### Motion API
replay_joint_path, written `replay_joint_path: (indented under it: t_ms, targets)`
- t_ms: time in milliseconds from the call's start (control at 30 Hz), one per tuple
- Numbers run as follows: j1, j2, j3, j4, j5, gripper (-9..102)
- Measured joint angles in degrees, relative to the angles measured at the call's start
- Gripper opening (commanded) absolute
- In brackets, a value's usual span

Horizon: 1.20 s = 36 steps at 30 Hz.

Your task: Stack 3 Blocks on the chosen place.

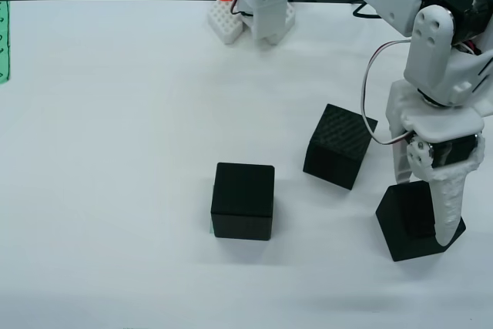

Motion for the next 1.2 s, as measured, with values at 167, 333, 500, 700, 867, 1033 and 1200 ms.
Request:
replay_joint_path:
  t_ms: [167, 333, 500, 700, 867, 1033, 1200]
  targets:
    - [0.0, -0.9, -0.4, 0.0, 0.0, 33]
    - [0.0, -1.9, -0.4, 0.0, 0.0, 33]
    - [0.0, -3.0, -0.4, 0.0, 0.0, 33]
    - [0.1, -2.9, -0.5, 0.0, 0.0, 22]
    - [0.0, -2.8, -0.6, 0.0, 0.0, 18]
    - [0.1, -1.1, 1.6, 0.0, -0.1, 18]
    - [1.9, 4.3, 6.9, 0.4, -1.2, 18]
